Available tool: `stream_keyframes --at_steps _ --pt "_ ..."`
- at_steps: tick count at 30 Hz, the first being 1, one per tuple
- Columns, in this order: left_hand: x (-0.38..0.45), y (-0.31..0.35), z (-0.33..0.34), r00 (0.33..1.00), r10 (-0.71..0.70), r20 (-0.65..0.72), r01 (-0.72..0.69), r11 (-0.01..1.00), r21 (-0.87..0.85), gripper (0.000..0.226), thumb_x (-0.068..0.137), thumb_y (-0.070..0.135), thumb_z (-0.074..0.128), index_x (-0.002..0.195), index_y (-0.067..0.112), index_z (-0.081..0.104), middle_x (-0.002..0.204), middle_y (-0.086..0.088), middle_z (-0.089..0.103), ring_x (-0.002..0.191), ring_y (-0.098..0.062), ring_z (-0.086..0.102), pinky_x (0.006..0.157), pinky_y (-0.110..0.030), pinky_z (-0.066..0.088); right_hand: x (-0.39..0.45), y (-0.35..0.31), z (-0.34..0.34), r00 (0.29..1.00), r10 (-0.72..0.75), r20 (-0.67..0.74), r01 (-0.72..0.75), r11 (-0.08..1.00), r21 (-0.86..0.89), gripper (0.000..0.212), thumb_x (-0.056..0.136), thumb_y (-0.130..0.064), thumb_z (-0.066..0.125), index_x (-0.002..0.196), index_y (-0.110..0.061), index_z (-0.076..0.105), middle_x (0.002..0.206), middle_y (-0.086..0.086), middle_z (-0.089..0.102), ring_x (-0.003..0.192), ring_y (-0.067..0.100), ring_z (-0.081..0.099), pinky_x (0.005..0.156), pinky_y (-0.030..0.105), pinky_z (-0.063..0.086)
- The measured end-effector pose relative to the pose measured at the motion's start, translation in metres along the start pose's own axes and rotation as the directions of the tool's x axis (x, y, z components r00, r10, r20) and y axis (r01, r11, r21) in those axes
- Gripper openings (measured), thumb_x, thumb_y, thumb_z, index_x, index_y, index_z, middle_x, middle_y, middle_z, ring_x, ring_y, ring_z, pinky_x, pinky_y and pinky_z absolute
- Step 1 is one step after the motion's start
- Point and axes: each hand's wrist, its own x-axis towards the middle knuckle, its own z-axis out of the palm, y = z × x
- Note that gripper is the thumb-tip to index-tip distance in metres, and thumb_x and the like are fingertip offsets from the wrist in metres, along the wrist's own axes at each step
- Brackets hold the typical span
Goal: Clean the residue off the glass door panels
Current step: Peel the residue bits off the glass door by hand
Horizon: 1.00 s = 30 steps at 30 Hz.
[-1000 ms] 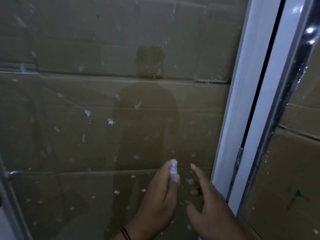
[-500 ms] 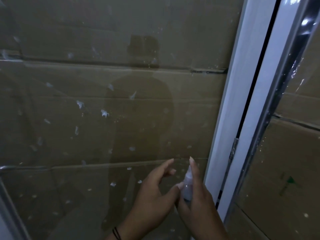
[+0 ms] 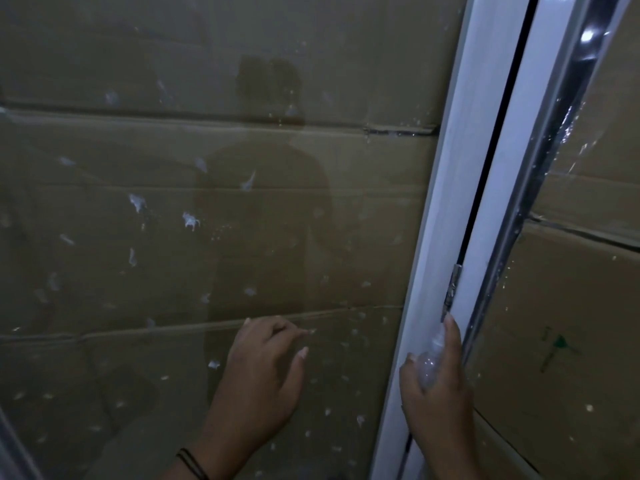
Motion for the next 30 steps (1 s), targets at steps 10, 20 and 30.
stream_keyframes --at_steps 10,20,30 --pt "-0.001 0.001 0.000 1.000 0.017 -0.012 -0.016 0.996 0.092 0.022 0.082 0.032 0.052 0.088 0.020 0.070 0.089 0.008 0.059 0.087 -0.014 0.058 0.092 -0.051 0.046 -0.002 0.015 -0.005 0.996 0.067 -0.051 -0.070 0.995 -0.068 0.065 0.089 -0.016 0.055 0.135 -0.044 0.018 0.105 0.018 0.061 0.078 0.027 0.060 0.052 0.019 0.037" --pt "-0.004 0.000 -0.002 0.999 0.017 0.027 -0.021 0.988 0.155 0.024 0.080 0.032 0.052 0.088 0.018 0.070 0.090 0.004 0.060 0.089 -0.021 0.059 0.091 -0.049 0.046 -0.004 0.013 -0.006 0.998 0.064 0.009 -0.063 0.995 -0.082 0.060 0.090 -0.017 0.054 0.136 -0.037 0.021 0.108 0.012 0.059 0.078 0.024 0.059 0.050 0.017 0.036" --pt "-0.009 -0.011 -0.013 0.999 -0.001 0.047 -0.007 0.986 0.165 0.026 0.080 0.034 0.050 0.088 0.021 0.071 0.089 0.006 0.060 0.087 -0.021 0.059 0.091 -0.049 0.046 -0.018 -0.006 -0.001 0.999 0.020 -0.040 -0.023 0.998 -0.063 0.077 0.091 -0.021 0.055 0.142 -0.049 0.004 0.112 0.021 0.061 0.085 0.033 0.063 0.050 0.012 0.034"
